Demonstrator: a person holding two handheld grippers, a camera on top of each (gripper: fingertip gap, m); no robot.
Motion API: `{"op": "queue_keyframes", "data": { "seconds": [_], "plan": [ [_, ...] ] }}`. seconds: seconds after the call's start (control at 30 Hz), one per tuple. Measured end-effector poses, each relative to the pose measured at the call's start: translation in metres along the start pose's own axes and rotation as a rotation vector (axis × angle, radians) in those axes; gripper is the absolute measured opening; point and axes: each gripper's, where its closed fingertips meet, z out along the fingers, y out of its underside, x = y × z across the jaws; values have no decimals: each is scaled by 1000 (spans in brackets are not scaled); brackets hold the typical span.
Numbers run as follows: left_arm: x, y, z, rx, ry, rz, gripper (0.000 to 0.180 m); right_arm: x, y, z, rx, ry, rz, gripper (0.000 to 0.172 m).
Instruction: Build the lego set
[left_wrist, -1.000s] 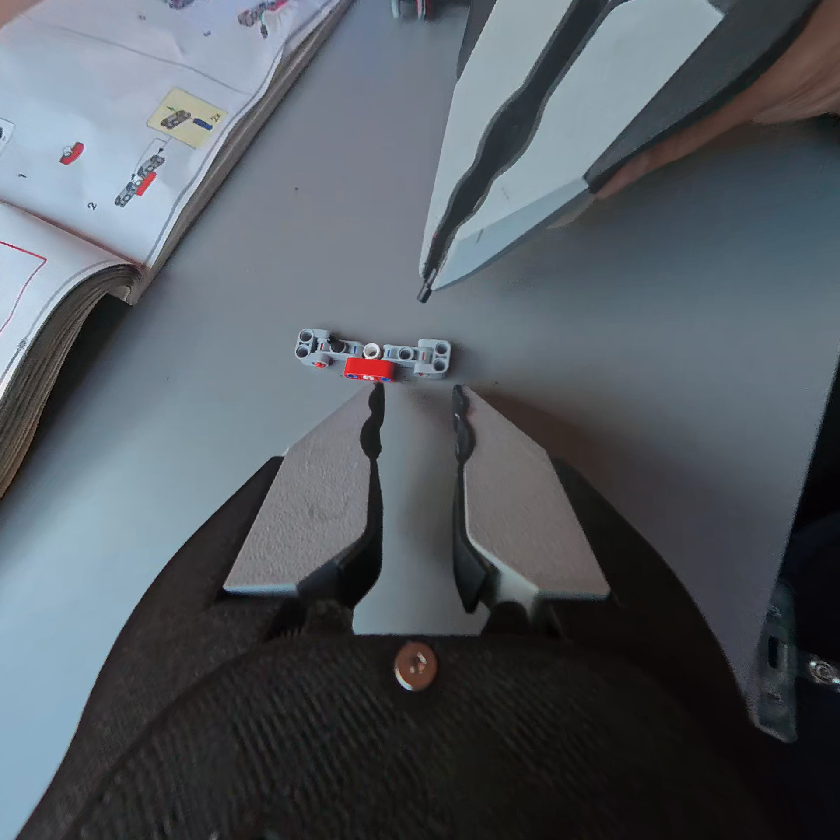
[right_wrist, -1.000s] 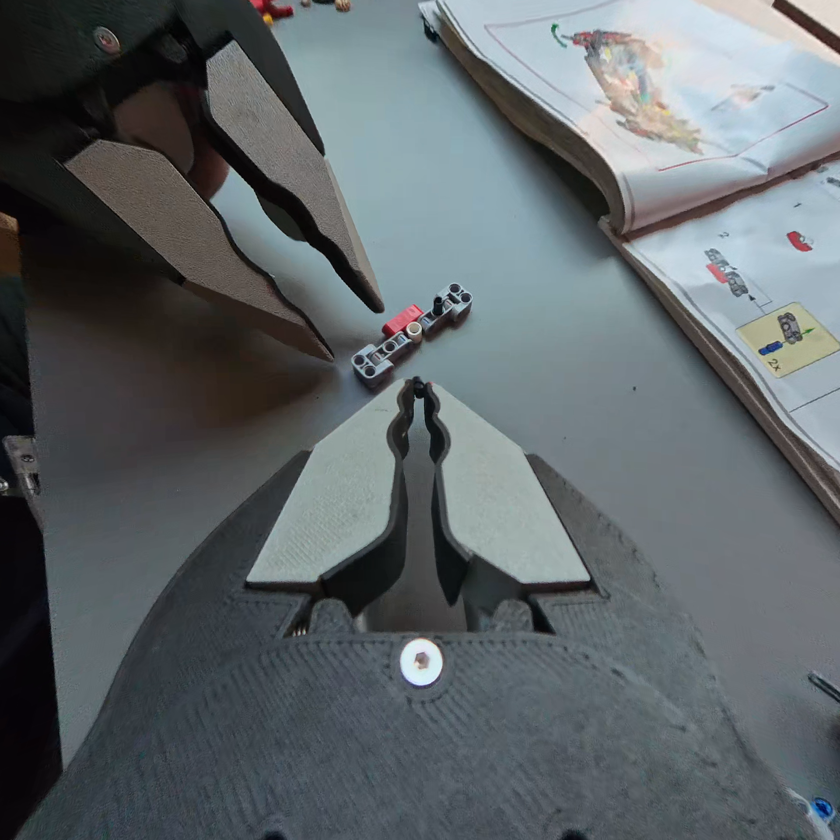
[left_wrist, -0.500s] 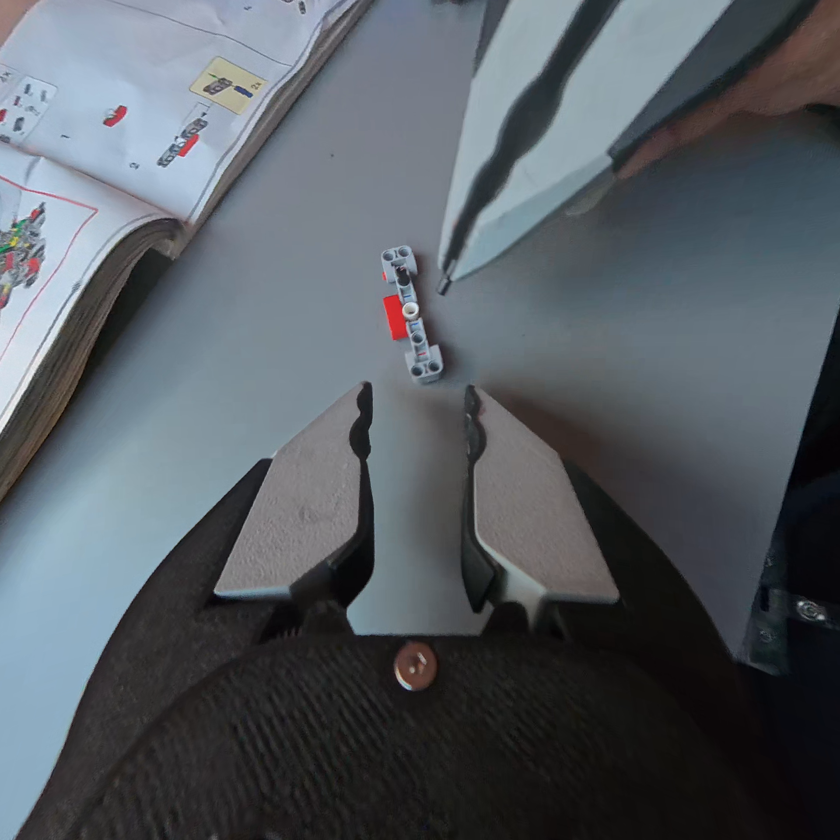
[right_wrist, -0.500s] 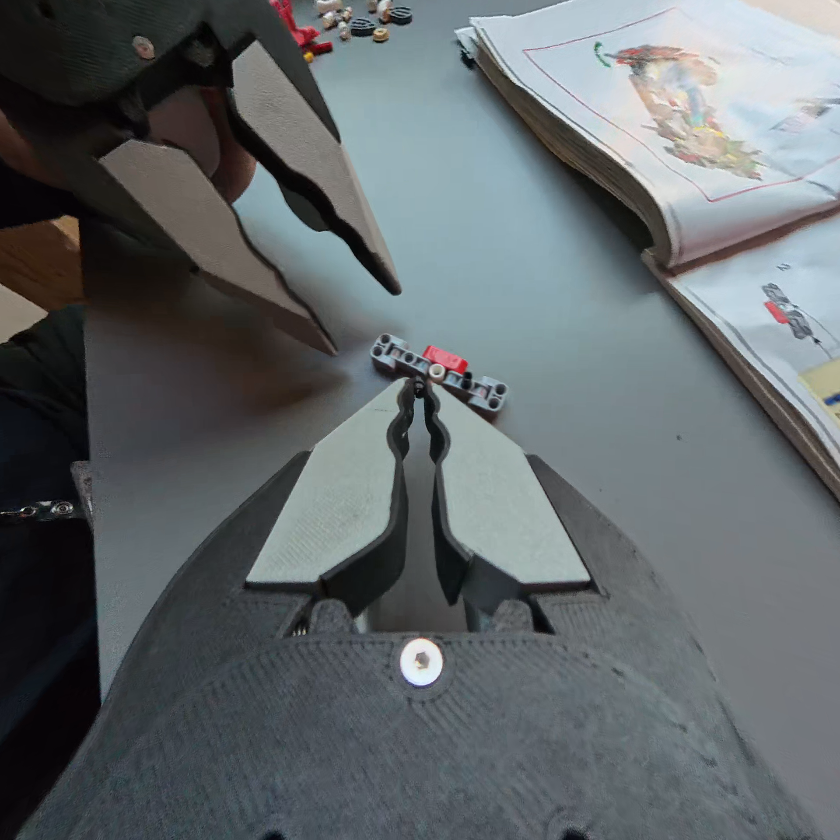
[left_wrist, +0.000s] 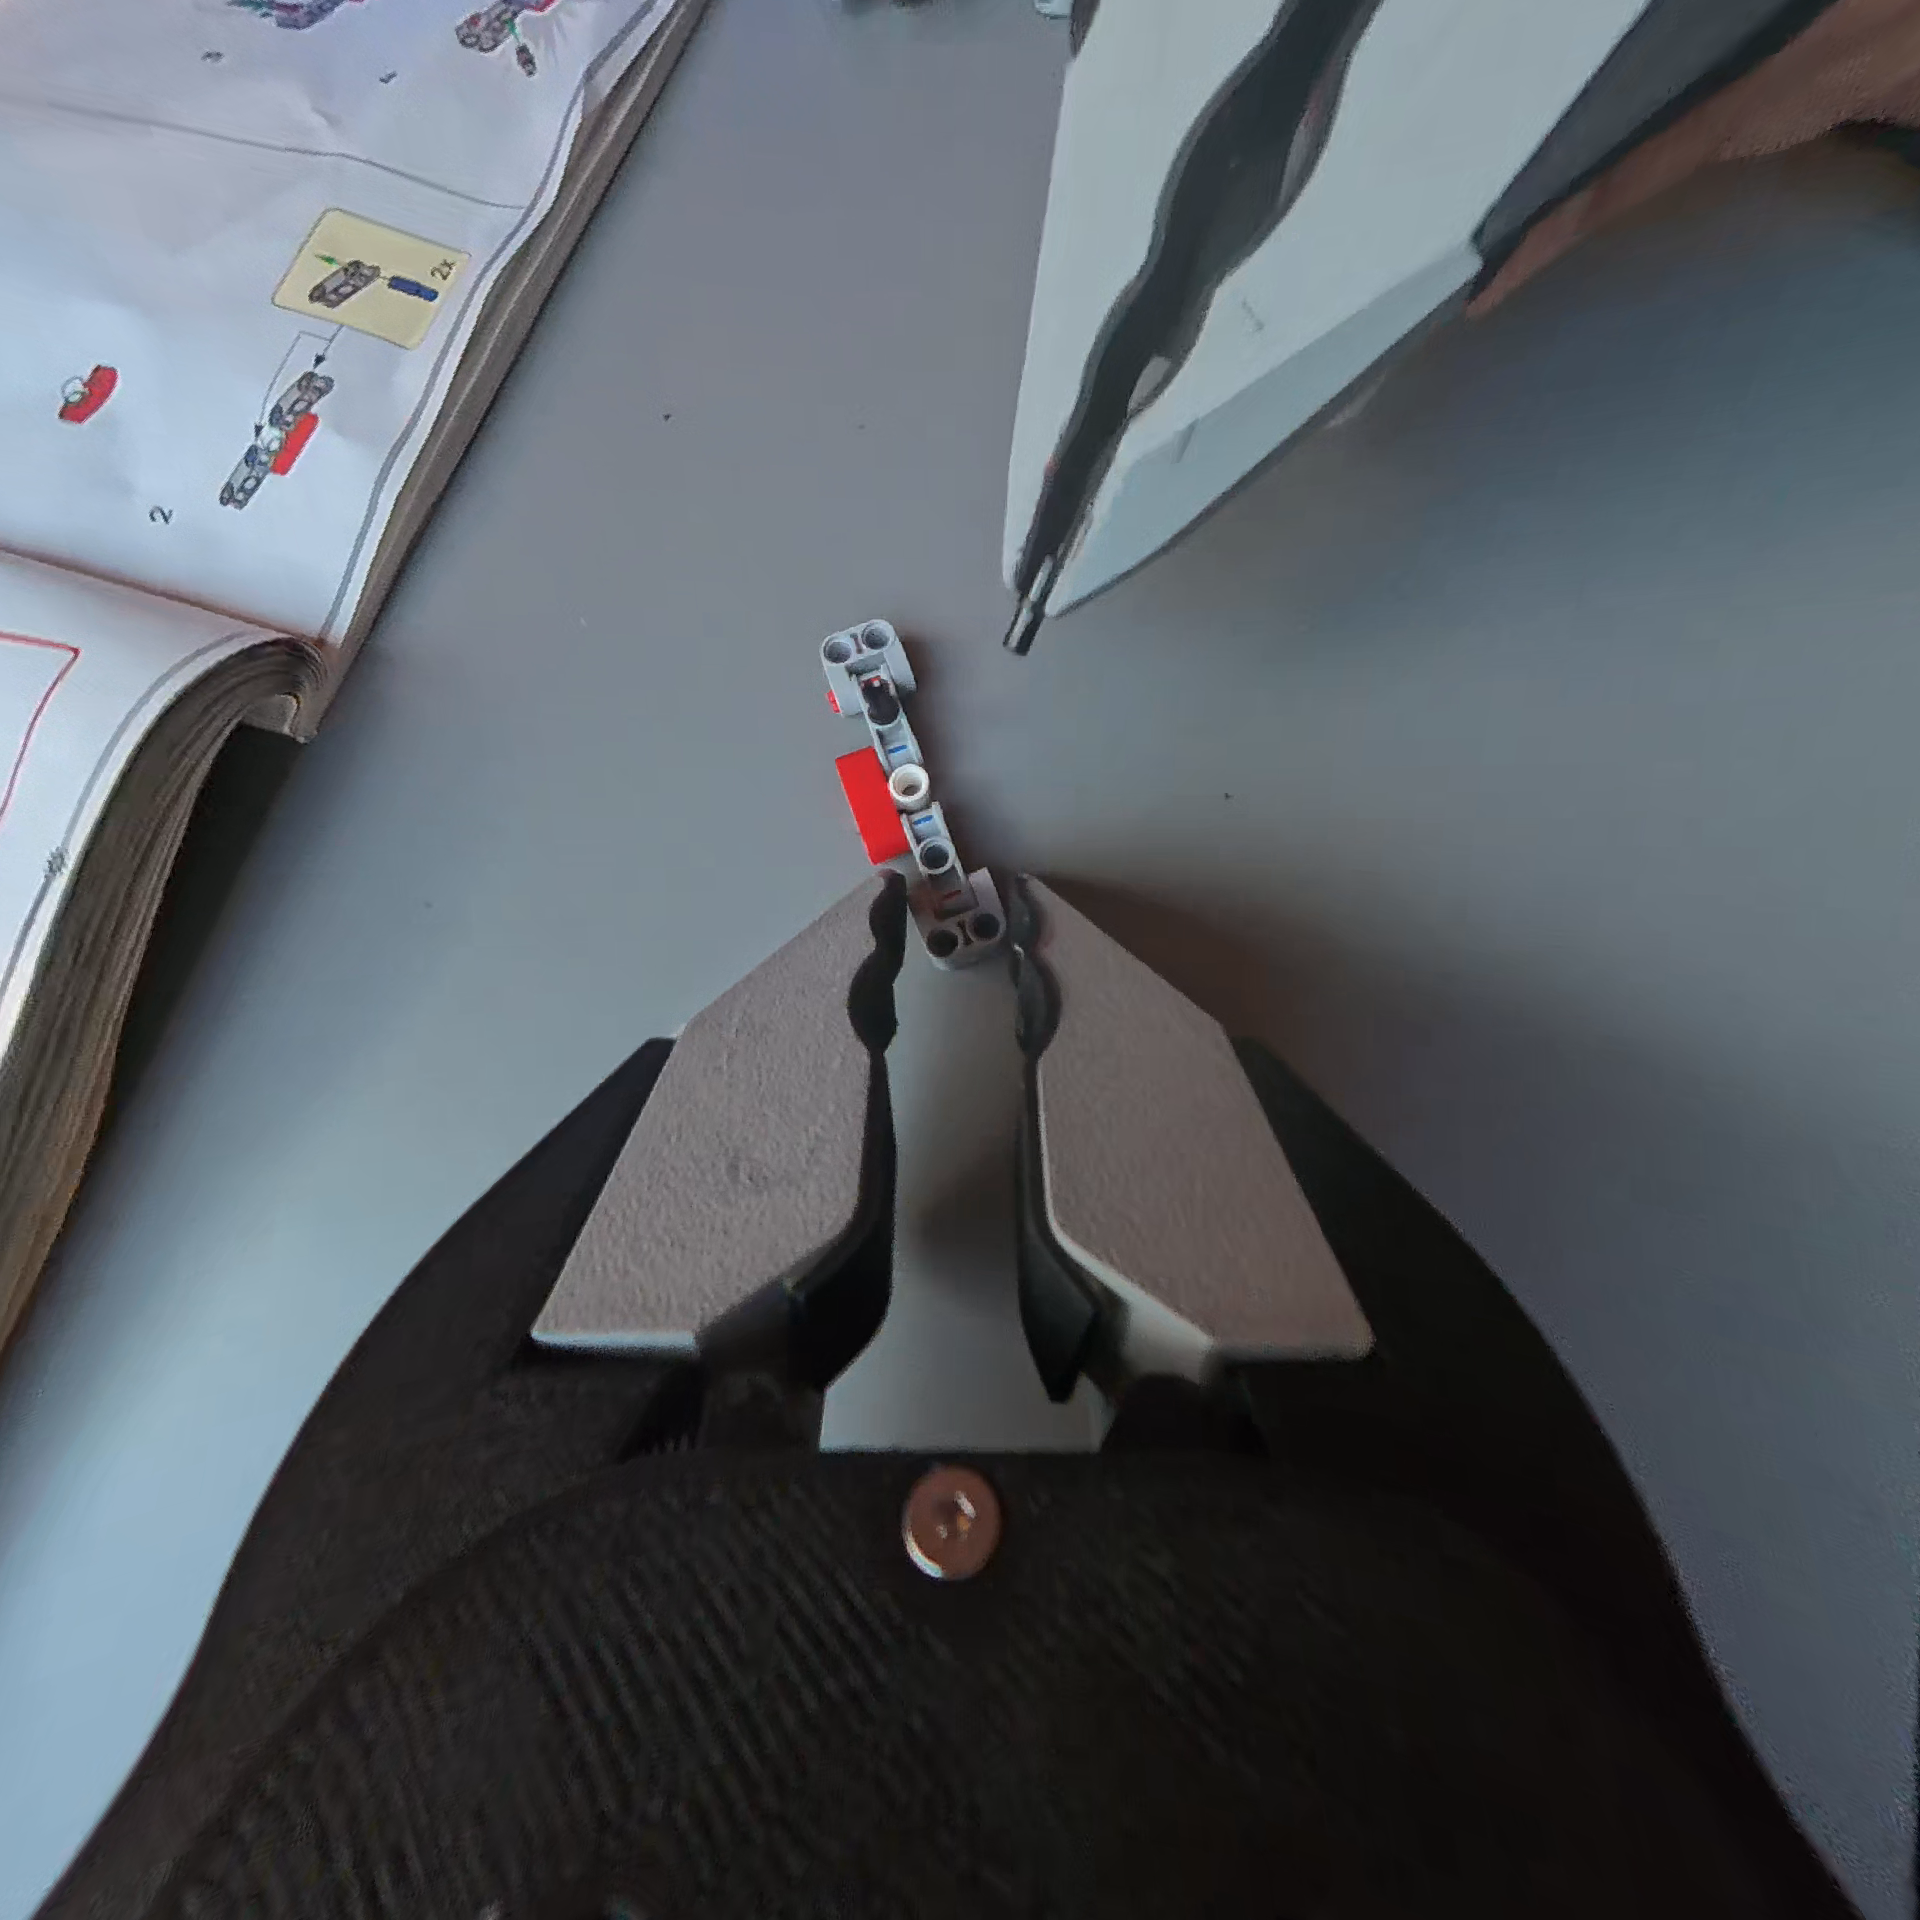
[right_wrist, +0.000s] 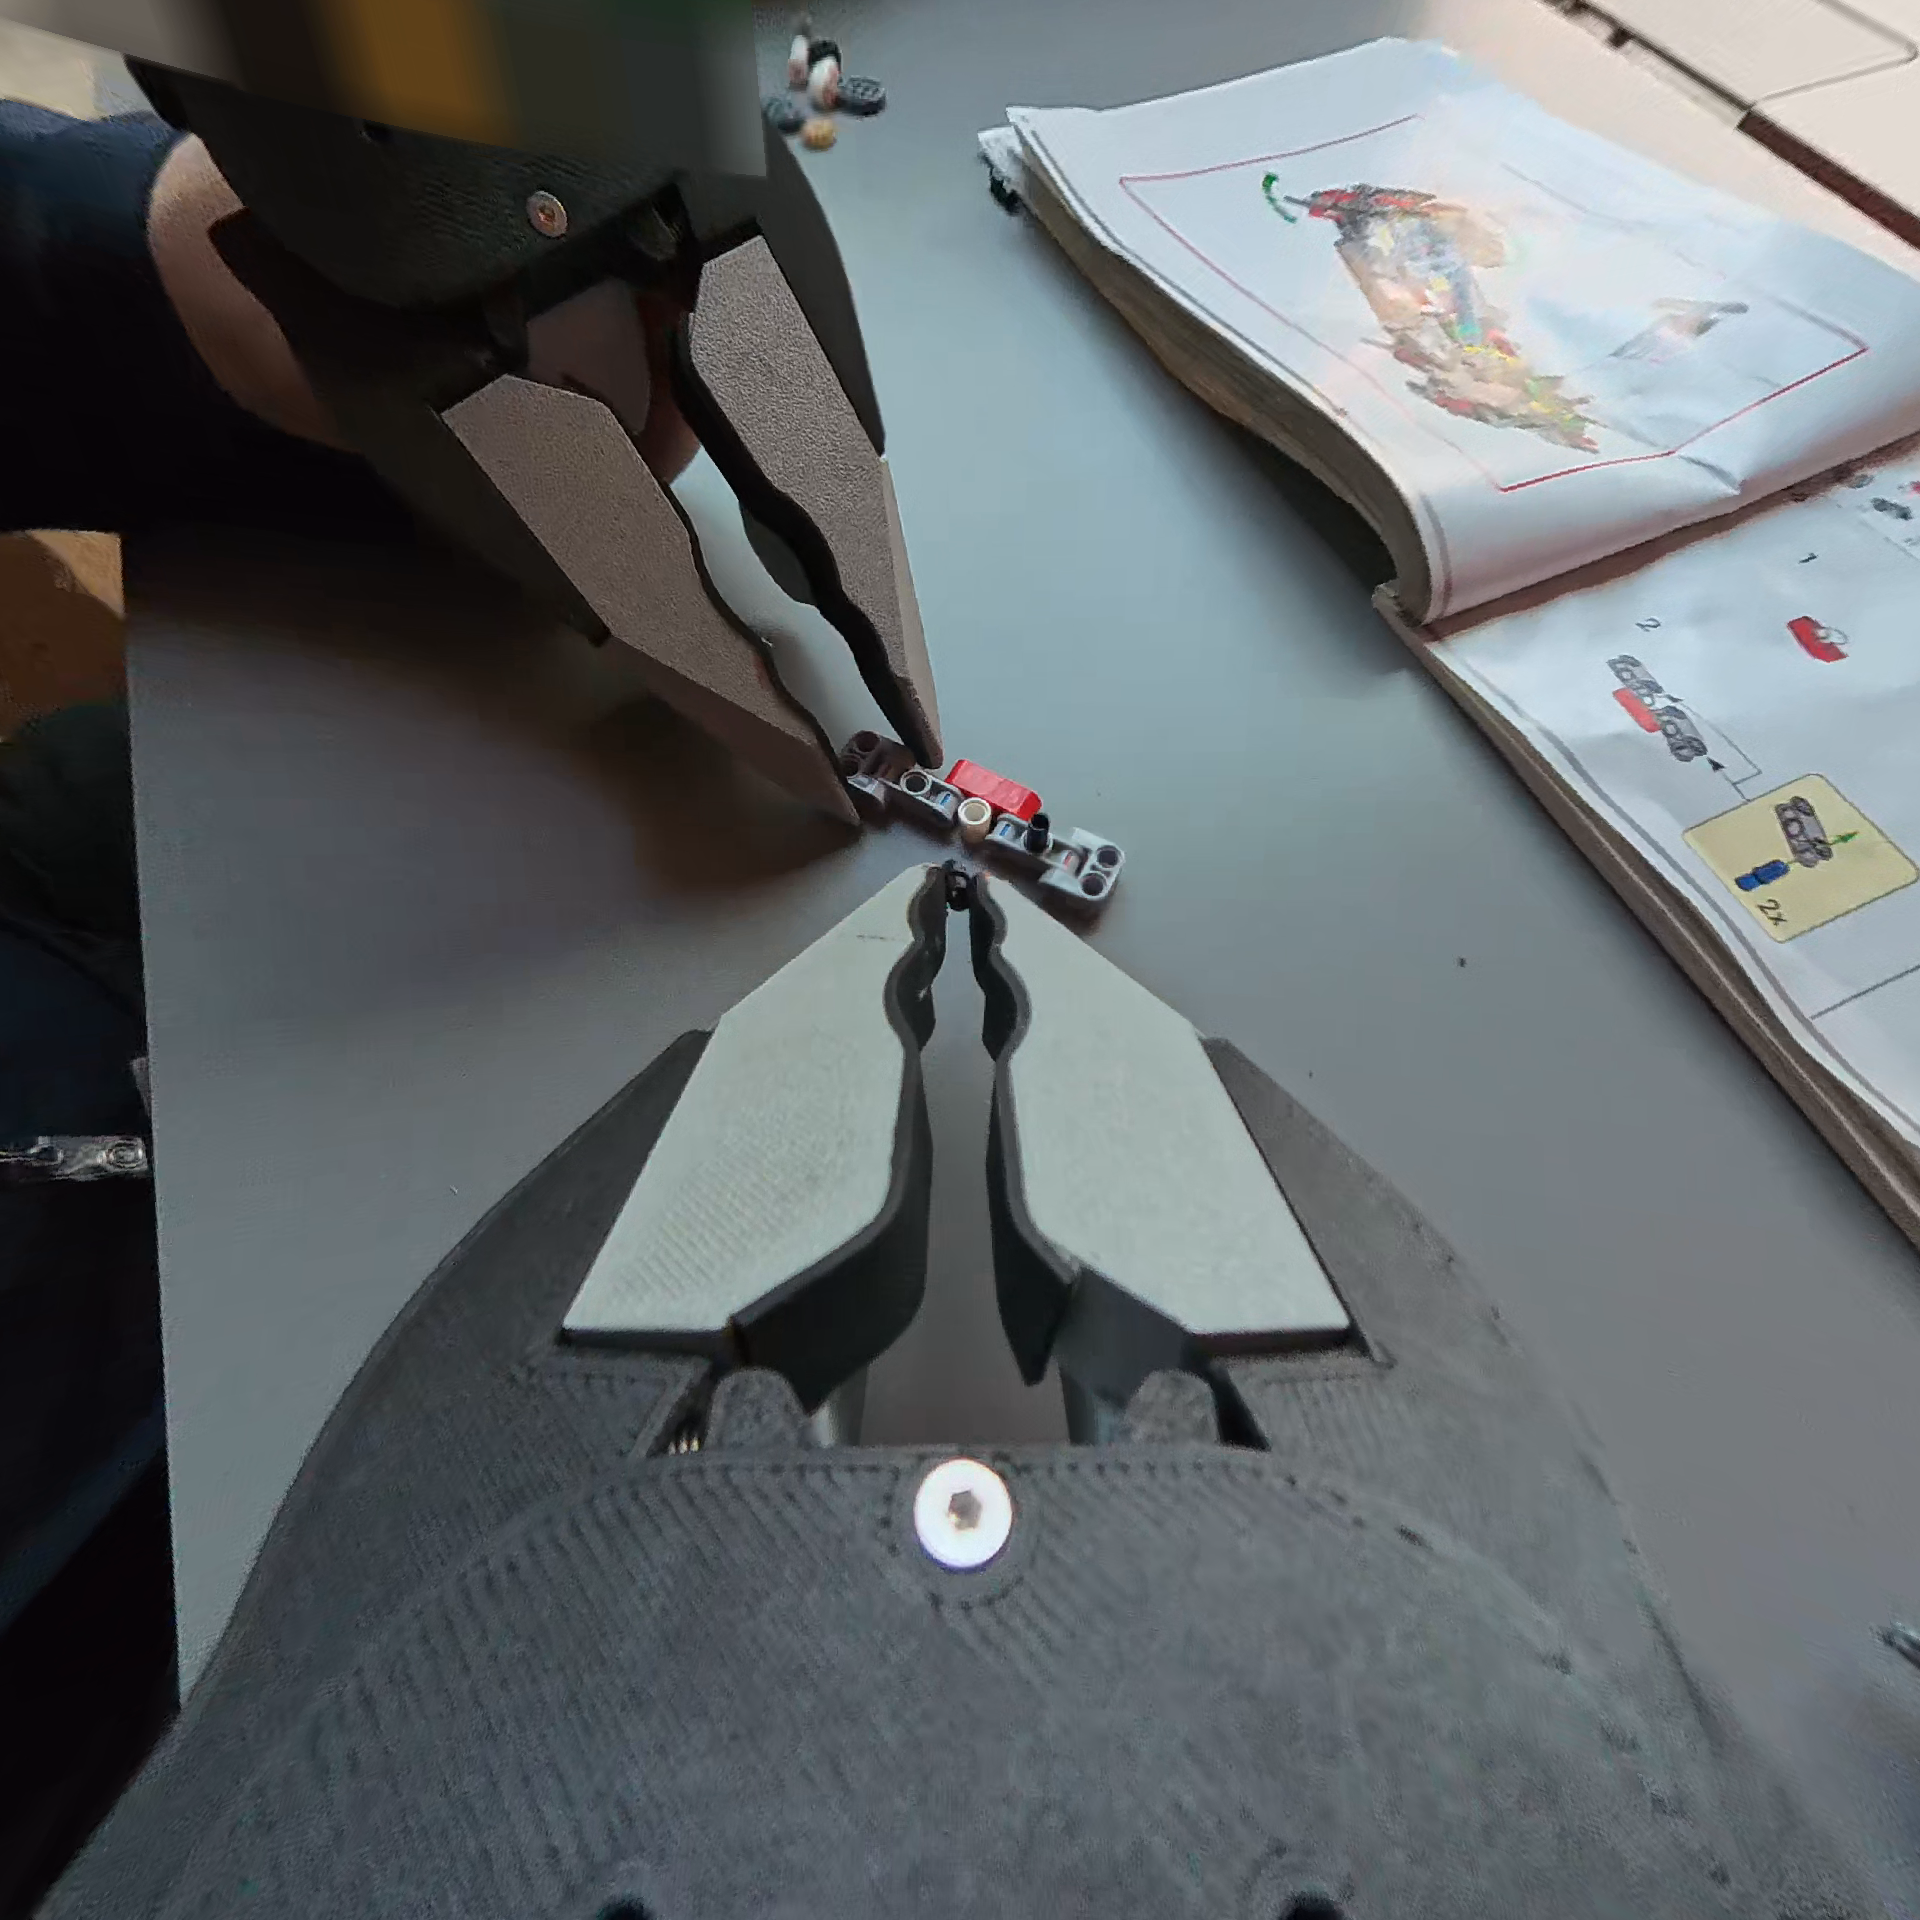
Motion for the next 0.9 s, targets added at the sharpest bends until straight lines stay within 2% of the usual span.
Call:
{"op": "queue_keyframes", "data": {
  "seconds": [0.23, 0.4, 0.9],
  "plan": [
    [-1, 0, 0, 16, 58, 117, 17, -1, -20, -34, 270, 101, -47, 1],
    [-1, -1, 0, 22, 86, 145, 17, 4, -21, -35, 282, 129, -43, 1],
    [-2, -4, 4, 29, 113, 176, 17, 3, -27, -43, 348, 69, -11, 1]
  ]
}}
